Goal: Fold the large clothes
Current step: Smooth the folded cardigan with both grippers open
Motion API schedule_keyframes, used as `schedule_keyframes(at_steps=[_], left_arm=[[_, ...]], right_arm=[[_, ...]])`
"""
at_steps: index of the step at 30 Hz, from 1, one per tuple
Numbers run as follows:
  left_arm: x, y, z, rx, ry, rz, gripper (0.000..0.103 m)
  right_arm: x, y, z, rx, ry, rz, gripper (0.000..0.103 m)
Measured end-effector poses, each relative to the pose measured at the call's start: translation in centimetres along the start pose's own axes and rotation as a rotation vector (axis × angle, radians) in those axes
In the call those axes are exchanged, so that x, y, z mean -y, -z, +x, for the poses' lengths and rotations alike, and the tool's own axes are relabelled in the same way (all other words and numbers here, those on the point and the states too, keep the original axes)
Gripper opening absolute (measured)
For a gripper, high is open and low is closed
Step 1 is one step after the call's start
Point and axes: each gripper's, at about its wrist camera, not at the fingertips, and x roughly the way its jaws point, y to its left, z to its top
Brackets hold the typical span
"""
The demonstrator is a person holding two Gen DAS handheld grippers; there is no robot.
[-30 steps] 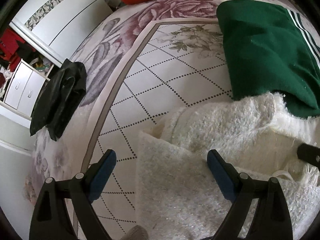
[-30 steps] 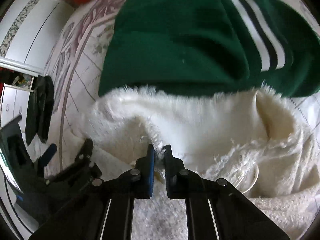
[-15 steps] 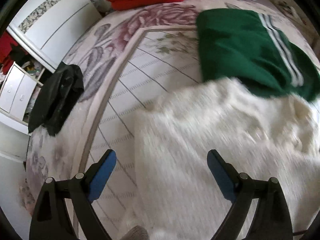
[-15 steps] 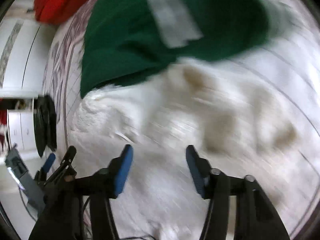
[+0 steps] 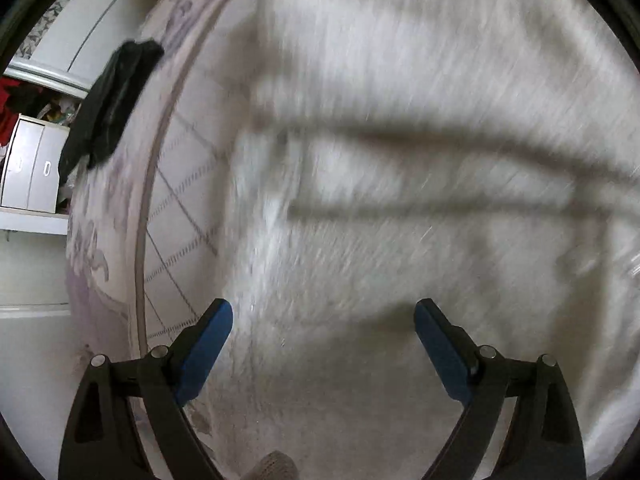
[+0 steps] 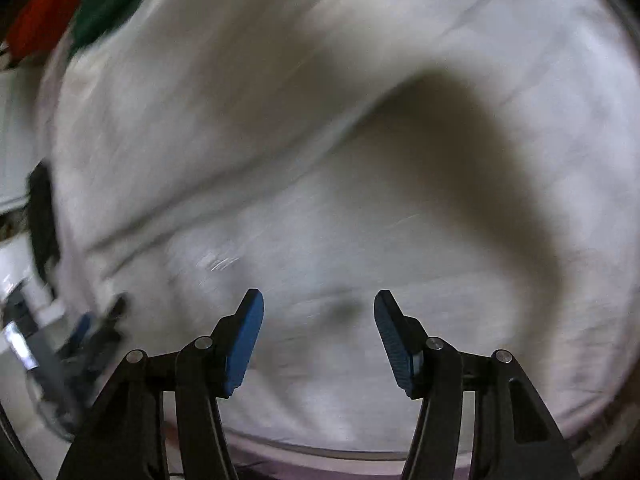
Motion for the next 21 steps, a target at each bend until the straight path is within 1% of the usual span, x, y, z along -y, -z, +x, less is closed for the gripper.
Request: schedule_keyframes(at_steps=[1,2,3,5,8,10,13,15,16,19,21], left_arm=[[-0.3,0.0,0.6,0.012,0.014,-0.005,0.097],[-0.5,-0.2,0.8,0.029,0.021,-0.009,0.098],[-0.6,-0.5,0.8,0.038,0.024,-0.006,0.098],[-0.5,-0.9,0.9,0.051,0.02,0.009,0.098],[-0.7,-1.1,0.9,0.066,0.039,0.022,0.098],[-1.4,-0.8,0.9,0.073,0.059,0.029,0.098],[-3.0,0.1,1.2,0.084,0.069,0.044,0.098],[-4.2,0.5,1.5,0.095,0.068,0.056,0.098],[-4.7,0.6,1.7,0.102,0.065,0.062,0.098],[-6.0,0.6,1.8,0.121,0.043,0.083,0.098],[-7.0,0.5,1.9,0.123,0.039,0.082,0.098]], right_arm=[[-1.1,0.1,1.3,0.005,0.072,-0.032,0.061],[-1.6,0.2,2.1,0.018,0.136,-0.048,0.062],[-1.8,0.2,2.6,0.037,0.181,-0.032,0.062],[-2.2,0.3,2.5,0.044,0.224,0.003,0.064],[-1.5,0.2,2.2,0.039,0.213,0.067,0.065],[-2.1,0.0,2.5,0.024,0.208,0.084,0.065],[-3.1,-0.3,2.6,0.017,0.229,0.07,0.065],[-5.3,-0.2,3.4,0.017,0.233,0.064,0.065],[-5.0,-0.3,3.3,0.015,0.231,0.059,0.065],[-6.7,0.3,3.9,-0.008,0.204,0.048,0.065],[-6.5,0.3,3.5,-0.03,0.178,0.032,0.065]])
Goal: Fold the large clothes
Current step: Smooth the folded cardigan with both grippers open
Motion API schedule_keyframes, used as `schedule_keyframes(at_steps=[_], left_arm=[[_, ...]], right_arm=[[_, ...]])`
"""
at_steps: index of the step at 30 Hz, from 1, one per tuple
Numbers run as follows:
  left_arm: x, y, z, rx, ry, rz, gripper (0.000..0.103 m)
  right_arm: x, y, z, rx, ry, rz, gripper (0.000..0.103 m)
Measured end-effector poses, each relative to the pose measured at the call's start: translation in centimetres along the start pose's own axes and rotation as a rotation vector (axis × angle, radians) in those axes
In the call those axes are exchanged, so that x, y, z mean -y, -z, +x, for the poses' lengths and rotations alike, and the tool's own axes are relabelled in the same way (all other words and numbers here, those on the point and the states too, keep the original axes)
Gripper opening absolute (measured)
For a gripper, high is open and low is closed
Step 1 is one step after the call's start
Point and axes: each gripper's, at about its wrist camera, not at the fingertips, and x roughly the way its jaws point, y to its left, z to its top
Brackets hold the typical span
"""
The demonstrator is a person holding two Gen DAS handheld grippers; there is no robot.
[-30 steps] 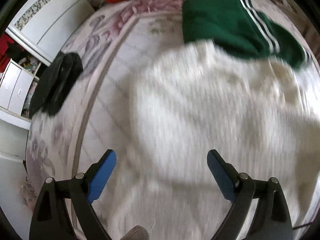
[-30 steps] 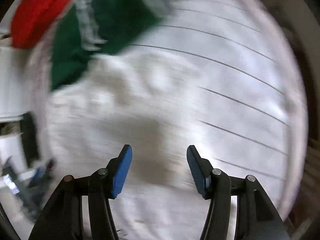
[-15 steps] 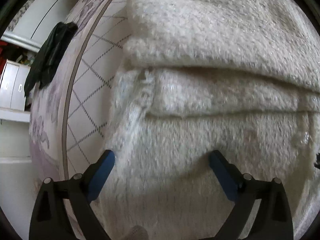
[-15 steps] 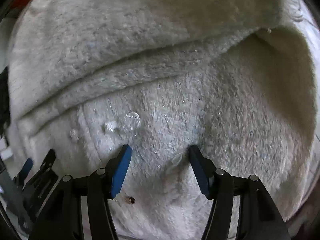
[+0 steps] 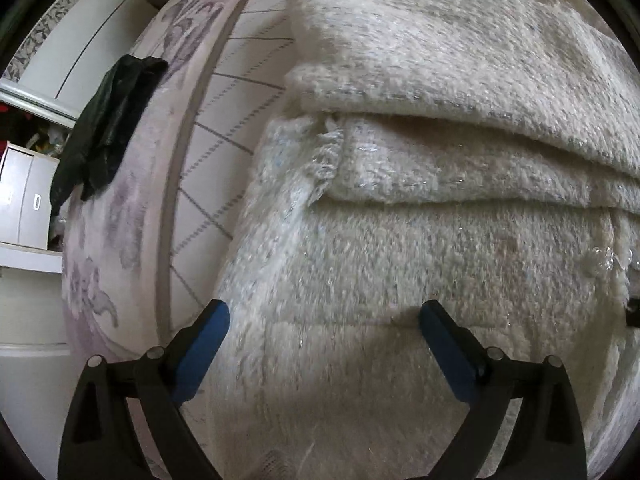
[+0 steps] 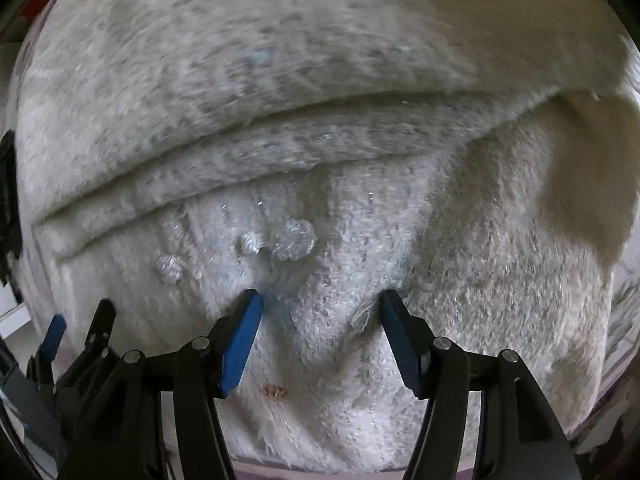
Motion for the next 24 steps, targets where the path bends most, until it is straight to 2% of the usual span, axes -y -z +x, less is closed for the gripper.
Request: schedule_keyframes(at_steps=[2,4,7,8,11,13,14,16,17,18,19,20,21,22,24], left_arm=[[-0.8,-0.2,-0.5,-0.003,-0.003,-0.012,0.098],[-1.2,-0.3,-1.9,0.017,0.001,-0.029,0.098],[-0.6,-0.7,-4.8,0.064,0.024,-0.067,0.098],[0.4,-0.8,-5.9,0.08,0.034,-0.074,0.098],[4.5,-1.3,-7.6,0.099,0.07,-0.081,0.098],[7.5,-1.8,-8.0,0.102,0.077,-0.075,0.098],[8.9,-2.0,-7.8,0.104,0.06,-0.065,0.098],[11.7,-2.4,-6.7,0.087,0.004,-0.038,0.098],[12.6,-2.5,-5.9,0.078,-0.025,-0.035,0.098],[13.1,-2.6,-5.3,0.066,-0.051,-0.034,0.098],[13.6,-2.7,-4.1,0.038,-0.076,-0.039,0.098],[13.8,-2.7,-3.0,0.01,-0.086,-0.055,0.099],[13.6,-2.6,-2.2,0.002,-0.084,-0.078,0.099],[13.4,-2.6,-2.0,0.004,-0.089,-0.1,0.103],[13.1,-2.5,-1.8,0.004,-0.086,-0.129,0.103]], right_arm=[[0.4,0.1,-1.1,-0.014,-0.014,-0.044,0.064],[2.5,0.0,-4.2,0.011,-0.009,-0.062,0.064],[7.5,-0.2,-10.5,0.138,0.123,-0.077,0.065],[9.2,-0.6,-12.2,0.172,0.177,-0.094,0.065],[12.7,-3.3,-13.8,0.189,0.296,-0.169,0.067],[13.5,-5.3,-12.6,0.155,0.305,-0.235,0.067],[12.1,-5.7,-10.9,0.139,0.291,-0.266,0.067],[12.0,-8.1,-9.3,0.112,0.248,-0.361,0.067],[12.0,-8.8,-8.9,0.112,0.232,-0.39,0.065],[12.5,-9.8,-8.8,0.141,0.181,-0.398,0.059],[13.5,-10.7,-8.9,0.149,0.083,-0.365,0.032],[14.7,-11.3,-8.9,0.144,-0.014,-0.308,0.023],[16.7,-11.9,-9.1,0.155,-0.118,-0.219,0.022],[18.8,-12.3,-9.0,0.163,-0.21,-0.134,0.017],[23.3,-12.4,-8.2,0.159,-0.349,0.046,0.016]])
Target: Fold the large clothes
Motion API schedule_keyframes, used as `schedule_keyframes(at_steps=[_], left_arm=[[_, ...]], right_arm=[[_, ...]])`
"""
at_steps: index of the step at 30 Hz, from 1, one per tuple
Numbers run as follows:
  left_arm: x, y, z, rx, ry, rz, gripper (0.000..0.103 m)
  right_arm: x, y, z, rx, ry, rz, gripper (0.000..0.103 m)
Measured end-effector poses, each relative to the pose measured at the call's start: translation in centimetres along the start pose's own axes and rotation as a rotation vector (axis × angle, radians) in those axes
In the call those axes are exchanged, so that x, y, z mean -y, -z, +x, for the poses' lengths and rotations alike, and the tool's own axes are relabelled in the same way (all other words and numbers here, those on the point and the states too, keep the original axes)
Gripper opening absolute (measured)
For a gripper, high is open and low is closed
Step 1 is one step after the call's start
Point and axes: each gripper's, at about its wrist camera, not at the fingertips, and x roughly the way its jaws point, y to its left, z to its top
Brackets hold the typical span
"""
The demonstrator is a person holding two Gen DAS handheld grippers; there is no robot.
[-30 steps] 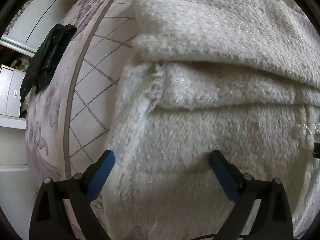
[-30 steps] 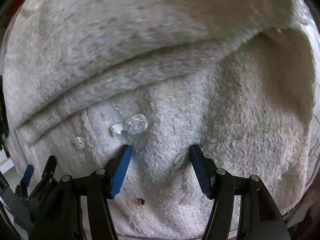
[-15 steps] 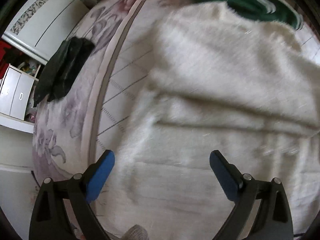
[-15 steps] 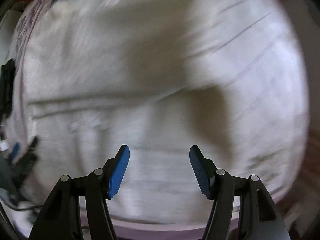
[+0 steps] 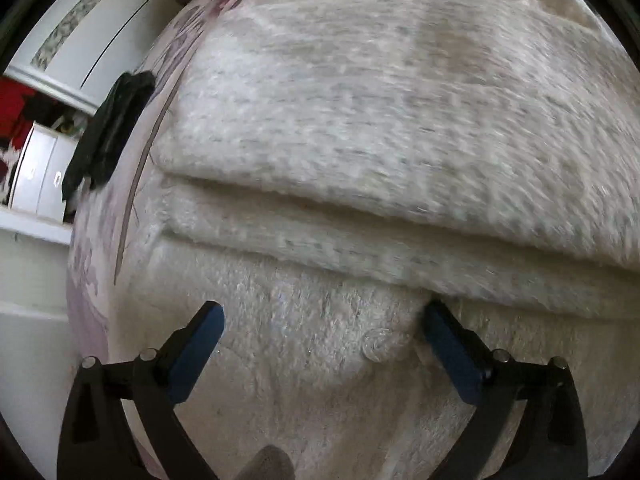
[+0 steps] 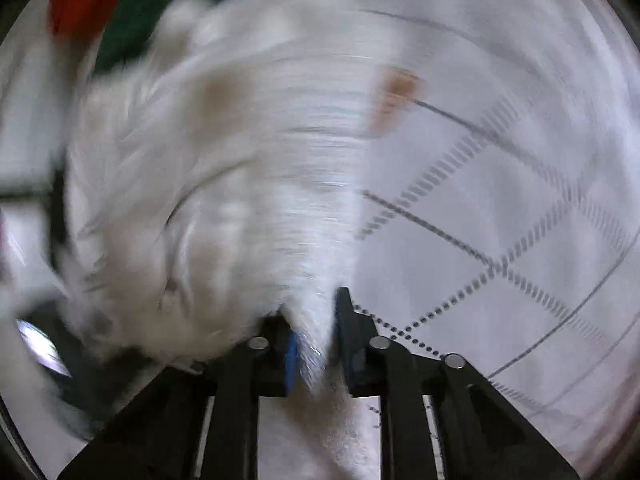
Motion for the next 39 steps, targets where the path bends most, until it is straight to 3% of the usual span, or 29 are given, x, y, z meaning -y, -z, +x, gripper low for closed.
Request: schedule_keyframes(at_steps=[3,4,6,8,11,12,14,18,20,23,27,31,35,39], left_arm=[[0.2,0.2,-0.2,0.011,-0.024,-0.002,0.103],[0.3,0.2,-0.3,0.015,-0.035,0.002,0.103],[0.8,0.3,-0.5,0.016,-0.047,0.004,0.103],[0.9,0.2,-0.4,0.016,-0.057,0.003,0.103],[1.0,0.2,-0.5,0.02,-0.062,-0.004,0.103],[1.1,0.3,-0.5,0.021,-0.061,-0.006,0.103],[1.3,0.4,-0.7,0.019,-0.053,-0.017,0.103],[1.0,0.4,-1.0,0.016,-0.068,-0.02,0.103],[1.3,0.9,-2.6,0.018,-0.082,-0.001,0.103],[1.7,2.8,-6.9,0.07,-0.087,0.019,0.103],[3.4,6.7,-12.7,0.095,-0.086,0.057,0.103],[8.0,11.7,-17.3,0.049,-0.062,0.136,0.103],[13.6,16.3,-18.4,-0.029,0.016,0.213,0.103],[17.9,19.0,-17.5,-0.096,0.064,0.258,0.103]], right_arm=[[5.8,0.3,-0.1,0.011,-0.176,0.221,0.009],[6.2,0.2,-0.2,0.008,-0.183,0.232,0.008],[5.1,-0.1,-1.7,-0.006,-0.099,0.168,0.011],[0.1,0.2,-2.8,-0.011,0.066,-0.057,0.024],[-2.3,-0.1,-2.5,-0.002,0.209,-0.262,0.029],[-1.5,-1.3,-2.2,-0.008,0.255,-0.242,0.029],[0.7,-3.2,-1.6,-0.041,0.186,-0.141,0.027],[-2.0,-3.6,-2.4,-0.075,0.258,-0.2,0.031],[-2.4,-2.3,-4.5,-0.053,0.304,-0.236,0.061],[-1.2,0.9,-7.5,-0.022,0.343,-0.279,0.076],[2.0,4.5,-12.0,0.01,0.441,-0.295,0.077],[6.6,8.5,-15.7,0.006,0.514,-0.24,0.077],[13.3,11.2,-19.8,0.005,0.574,-0.185,0.077],[14.3,14.4,-19.5,0.009,0.645,-0.153,0.077]])
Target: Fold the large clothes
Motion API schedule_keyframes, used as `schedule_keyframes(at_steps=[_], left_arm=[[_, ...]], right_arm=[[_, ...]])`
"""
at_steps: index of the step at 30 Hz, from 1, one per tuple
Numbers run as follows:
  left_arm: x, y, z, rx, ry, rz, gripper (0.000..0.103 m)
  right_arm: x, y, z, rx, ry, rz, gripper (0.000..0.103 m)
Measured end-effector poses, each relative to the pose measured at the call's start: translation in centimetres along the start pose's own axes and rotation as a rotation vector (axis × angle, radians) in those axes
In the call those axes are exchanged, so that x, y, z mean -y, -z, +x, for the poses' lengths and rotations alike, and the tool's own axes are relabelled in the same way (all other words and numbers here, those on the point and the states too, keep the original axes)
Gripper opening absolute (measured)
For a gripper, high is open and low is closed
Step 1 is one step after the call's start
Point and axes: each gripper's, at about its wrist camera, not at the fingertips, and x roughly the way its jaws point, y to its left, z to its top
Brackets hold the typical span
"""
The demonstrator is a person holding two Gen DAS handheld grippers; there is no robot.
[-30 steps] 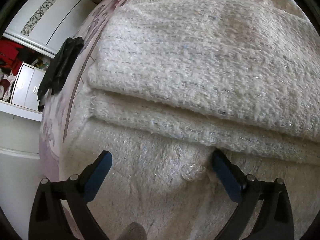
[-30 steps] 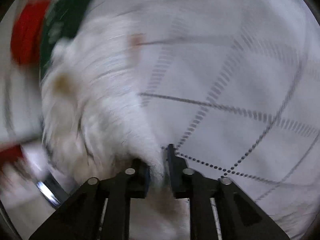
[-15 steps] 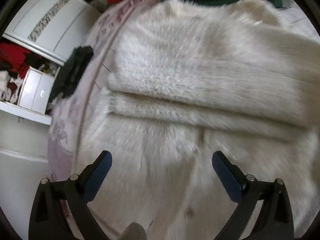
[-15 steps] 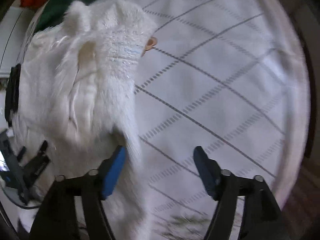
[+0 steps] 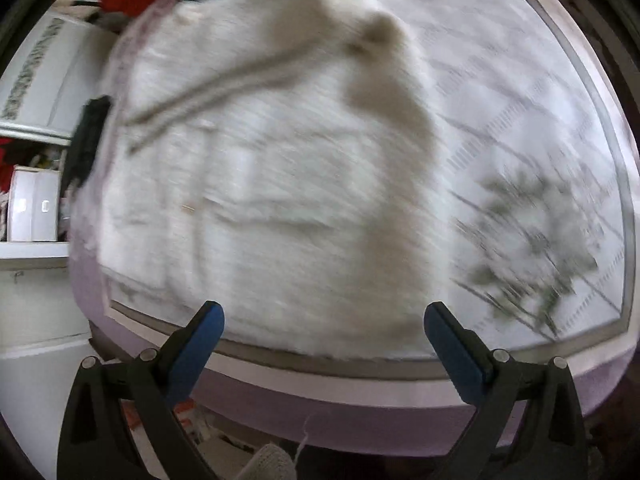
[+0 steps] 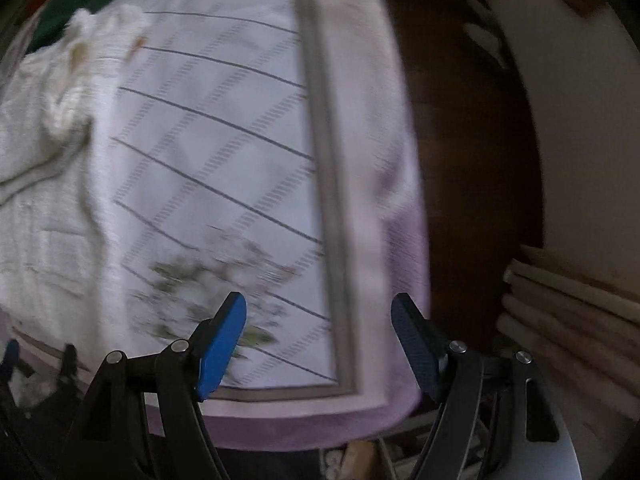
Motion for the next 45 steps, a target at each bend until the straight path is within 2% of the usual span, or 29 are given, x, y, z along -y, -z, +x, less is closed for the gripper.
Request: schedule_keyframes(at_steps=[2,5,9,11,14,16,17,18,20,21,22,23,26,27,29,31,34,37,38,39,40,43,45], left_arm=[[1.9,0.2,0.9,-0.009,-0.006,0.024,0.103],[4.0,0.1,2.7,-0.009,-0.066,0.064,0.103],[4.9,-0.7,5.1,0.029,-0.236,0.129,0.103],[4.8,-1.2,5.6,0.09,-0.337,0.158,0.103],[4.3,-2.1,5.5,0.147,-0.431,0.187,0.102],[3.3,-2.4,5.3,0.167,-0.447,0.173,0.098],[2.8,-2.5,5.1,0.175,-0.441,0.161,0.086],[2.5,-2.6,4.8,0.175,-0.424,0.152,0.077],[0.9,-2.5,4.3,0.15,-0.311,0.1,0.036],[0.6,-2.5,4.0,0.135,-0.252,0.082,0.026],[-0.1,-2.5,3.6,0.118,-0.189,0.06,0.02],[-0.3,-2.4,3.1,0.119,-0.17,0.054,0.016],[-1.6,-2.3,1.9,0.14,-0.14,0.033,0.013],[-2.1,-2.3,1.5,0.149,-0.14,0.032,0.013],[-2.8,-2.3,0.9,0.161,-0.145,0.019,0.013],[-3.9,-2.5,0.8,0.163,-0.141,-0.002,0.012],[-4.9,-2.9,0.9,0.188,-0.172,-0.001,0.012],[-5.8,-3.2,0.9,0.192,-0.142,-0.02,0.012],[-6.1,-3.2,1.0,0.195,-0.132,-0.024,0.012],[-6.2,-3.1,1.0,0.196,-0.121,-0.031,0.012],[-6.5,-3.0,1.0,0.198,-0.106,-0.039,0.012],[-7.6,-2.6,0.7,0.196,-0.048,-0.064,0.012],[-9.0,-2.3,0.2,0.2,0.0,-0.085,0.012]], right_arm=[[1.6,0.4,0.4,-0.009,0.026,0.016,0.077],[2.7,0.7,1.6,-0.02,0.047,0.037,0.077],[3.2,-0.4,3.2,-0.018,0.034,0.064,0.077],[2.7,-1.3,3.6,-0.015,0.019,0.062,0.077],[1.2,-3.2,4.0,0.0,-0.037,0.041,0.077],[-0.2,-4.9,5.2,0.014,-0.169,0.027,0.077],[-0.8,-5.5,5.5,0.02,-0.247,0.027,0.077],[-1.4,-6.5,6.0,0.021,-0.362,0.03,0.077],[-2.6,-8.4,7.3,0.006,-0.62,0.061,0.077],[-3.2,-9.2,8.0,-0.008,-0.704,0.078,0.077],[-3.9,-10.1,8.6,-0.027,-0.792,0.09,0.08],[-4.6,-10.8,9.0,-0.032,-0.856,0.092,0.086],[-8.2,-13.3,9.0,-0.037,-1.088,0.067,0.09],[-9.4,-14.2,8.2,-0.039,-1.145,0.05,0.091],[-11.7,-15.3,6.7,-0.02,-1.202,0.015,0.101],[-13.6,-16.1,6.2,-0.028,-1.219,-0.009,0.102],[-16.7,-17.8,6.4,-0.044,-1.12,-0.018,0.102],[-19.1,-19.1,7.3,-0.065,-1.049,-0.006,0.102],[-19.7,-19.2,7.3,-0.054,-1.055,-0.002,0.093],[-20.4,-19.3,7.0,-0.046,-1.016,0.006,0.078],[-21.1,-19.5,6.7,-0.051,-0.967,0.009,0.05],[-22.3,-19.0,4.7,-0.02,-0.921,0.024,0.038],[-22.7,-18.6,2.8,-0.012,-0.913,0.03,0.035]])
